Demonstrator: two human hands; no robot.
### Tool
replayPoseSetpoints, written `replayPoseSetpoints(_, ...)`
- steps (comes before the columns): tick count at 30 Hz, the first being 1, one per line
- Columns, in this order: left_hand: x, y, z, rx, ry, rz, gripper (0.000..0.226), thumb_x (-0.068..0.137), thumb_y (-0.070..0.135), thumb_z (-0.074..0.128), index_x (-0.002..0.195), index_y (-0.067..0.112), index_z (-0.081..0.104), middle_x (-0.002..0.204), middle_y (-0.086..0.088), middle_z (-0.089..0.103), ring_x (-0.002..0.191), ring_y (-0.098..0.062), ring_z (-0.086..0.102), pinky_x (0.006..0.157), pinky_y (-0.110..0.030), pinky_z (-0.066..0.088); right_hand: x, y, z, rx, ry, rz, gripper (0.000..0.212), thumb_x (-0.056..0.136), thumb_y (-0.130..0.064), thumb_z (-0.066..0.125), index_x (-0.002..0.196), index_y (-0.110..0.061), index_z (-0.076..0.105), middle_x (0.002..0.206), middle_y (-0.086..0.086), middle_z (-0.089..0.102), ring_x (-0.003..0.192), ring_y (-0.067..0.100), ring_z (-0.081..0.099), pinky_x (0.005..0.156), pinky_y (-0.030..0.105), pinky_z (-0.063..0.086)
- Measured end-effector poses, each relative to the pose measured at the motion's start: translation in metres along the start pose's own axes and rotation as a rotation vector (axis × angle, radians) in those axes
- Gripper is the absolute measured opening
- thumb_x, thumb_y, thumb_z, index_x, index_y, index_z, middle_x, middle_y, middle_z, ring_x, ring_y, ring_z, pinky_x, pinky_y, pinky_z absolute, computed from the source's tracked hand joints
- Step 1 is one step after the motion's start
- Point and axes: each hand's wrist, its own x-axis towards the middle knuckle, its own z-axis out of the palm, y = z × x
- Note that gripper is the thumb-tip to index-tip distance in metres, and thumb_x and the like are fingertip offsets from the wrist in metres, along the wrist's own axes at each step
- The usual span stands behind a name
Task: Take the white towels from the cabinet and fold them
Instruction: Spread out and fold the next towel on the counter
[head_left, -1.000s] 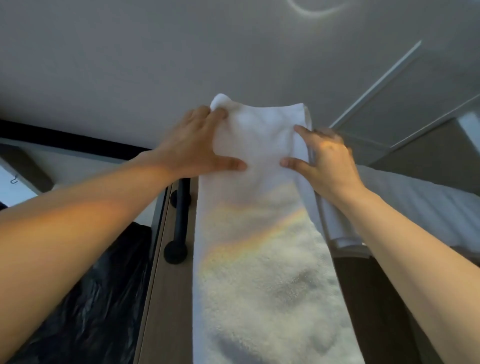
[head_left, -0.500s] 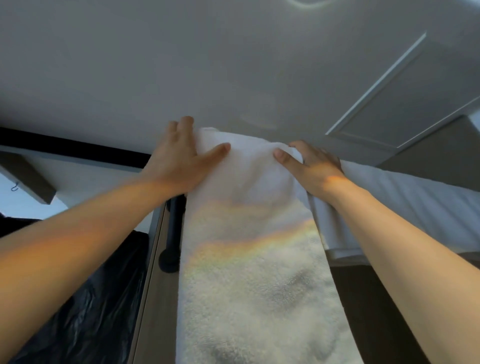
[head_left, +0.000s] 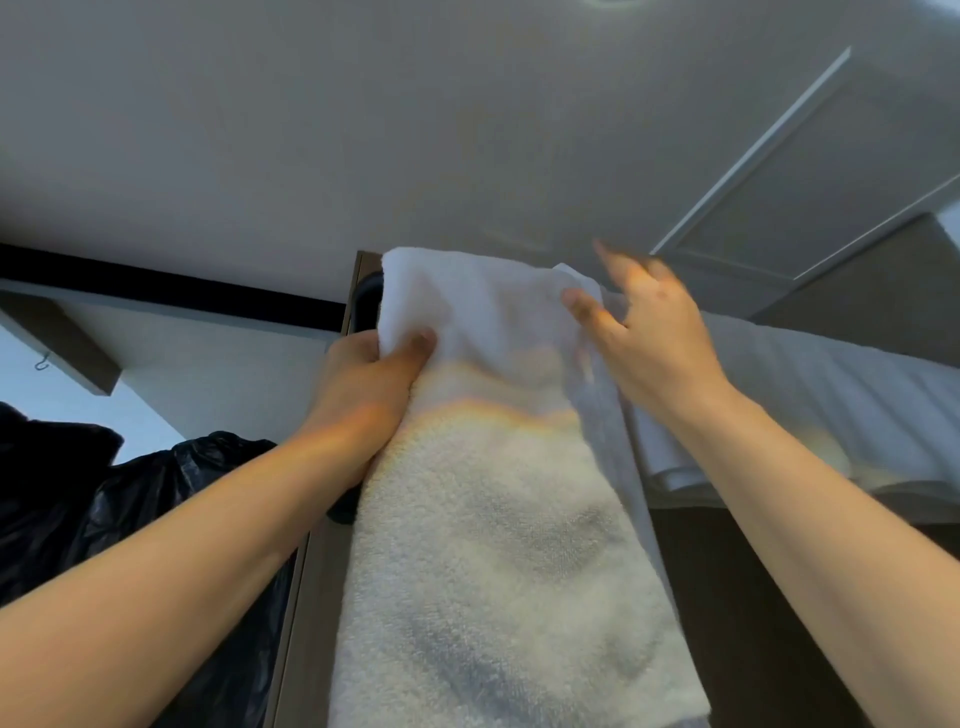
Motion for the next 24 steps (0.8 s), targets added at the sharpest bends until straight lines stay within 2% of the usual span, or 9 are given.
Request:
replayPoseSetpoints(2,0.001,-0.001,-0.001,0.014,-0.008,0.004,0.028,0.092,0.042,0.06,0.07,0.024,0.06,0.05,0.019,0.063,0.044,0.004,0.059,0.046,-0.022,0.046,-0.032,-0.001,-0.007,0.046,0.094,0.038,0.06,0.092,-0.051,0.055,0.142,-0.019,0.046,0.132,0.007,0.054,0.124,0.025,0.048,0.098,0.038,0.04)
replayPoseSetpoints(5,0.001,0.001,0.001,-0.014,-0.017,0.001,0.027,0.092,0.039,0.06,0.07,0.024,0.058,0.05,0.015,0.063,0.044,0.004,0.059,0.039,-0.013,0.045,-0.067,0.008,-0.01,0.071,-0.006,0.219,0.052,0.088,-0.06,0.054,0.12,-0.018,0.055,0.108,0.0,0.059,0.1,0.02,0.057,0.086,0.04,0.05)
replayPoseSetpoints(9,-0.001,0.0,0.0,-0.035,-0.028,-0.001,0.025,0.093,0.039,0.059,0.074,0.023,0.061,0.053,0.02,0.064,0.048,0.004,0.062,0.036,-0.009,0.04,-0.067,0.015,-0.002,0.262,-0.118,0.406,0.052,0.09,-0.06,0.051,0.111,-0.013,0.061,0.096,0.002,0.067,0.092,0.023,0.065,0.084,0.048,0.055)
replayPoseSetpoints(12,0.0,-0.001,0.0,-0.037,-0.032,0.016,0.025,0.093,0.039,0.059,0.073,0.023,0.061,0.053,0.022,0.064,0.048,0.005,0.061,0.035,-0.008,0.038,-0.061,0.014,0.003,0.326,-0.152,0.437,0.051,0.092,-0.056,0.052,0.087,-0.007,0.067,0.076,0.006,0.071,0.079,0.026,0.069,0.082,0.05,0.056)
replayPoseSetpoints(15,0.002,-0.002,0.0,-0.045,-0.029,0.026,0.025,0.092,0.04,0.06,0.073,0.024,0.062,0.055,0.02,0.066,0.049,0.003,0.062,0.038,-0.009,0.041,-0.058,0.012,0.006,0.458,-0.25,0.524,0.048,0.094,-0.053,0.052,0.087,-0.007,0.065,0.082,0.012,0.072,0.074,0.023,0.07,0.072,0.041,0.061)
replayPoseSetpoints(17,0.003,-0.002,0.0,-0.04,-0.028,0.029,0.025,0.092,0.04,0.061,0.074,0.023,0.064,0.059,0.018,0.068,0.051,0.002,0.063,0.041,-0.01,0.045,-0.057,0.013,0.008,0.484,-0.335,0.566,0.046,0.095,-0.055,0.048,0.1,-0.012,0.064,0.097,0.009,0.071,0.081,0.02,0.07,0.063,0.028,0.058)
replayPoseSetpoints(19,0.005,-0.002,-0.002,-0.029,-0.032,0.038,0.026,0.092,0.04,0.061,0.074,0.022,0.065,0.061,0.015,0.069,0.052,0.0,0.064,0.042,-0.011,0.047,-0.057,0.013,0.009,0.491,-0.367,0.573,0.042,0.097,-0.054,0.044,0.097,-0.015,0.059,0.089,0.002,0.067,0.074,0.016,0.065,0.052,0.02,0.051)
replayPoseSetpoints(21,0.006,-0.002,-0.004,-0.004,-0.04,0.051,0.026,0.092,0.039,0.06,0.076,0.02,0.065,0.063,0.012,0.07,0.052,-0.001,0.064,0.043,-0.012,0.048,-0.055,0.013,0.009,0.532,-0.302,0.523,0.044,0.099,-0.047,0.047,0.08,-0.008,0.053,0.066,0.003,0.053,0.057,0.018,0.052,0.051,0.023,0.042)
replayPoseSetpoints(24,0.013,0.002,-0.006,0.061,0.005,0.094,0.032,0.091,0.039,0.061,0.075,0.011,0.066,0.061,0.004,0.068,0.054,-0.005,0.064,0.05,-0.02,0.05,-0.045,0.009,0.005,0.531,-0.118,0.363,0.05,0.099,-0.033,0.052,0.07,0.007,0.048,0.059,0.012,0.04,0.058,0.023,0.04,0.063,0.035,0.032)
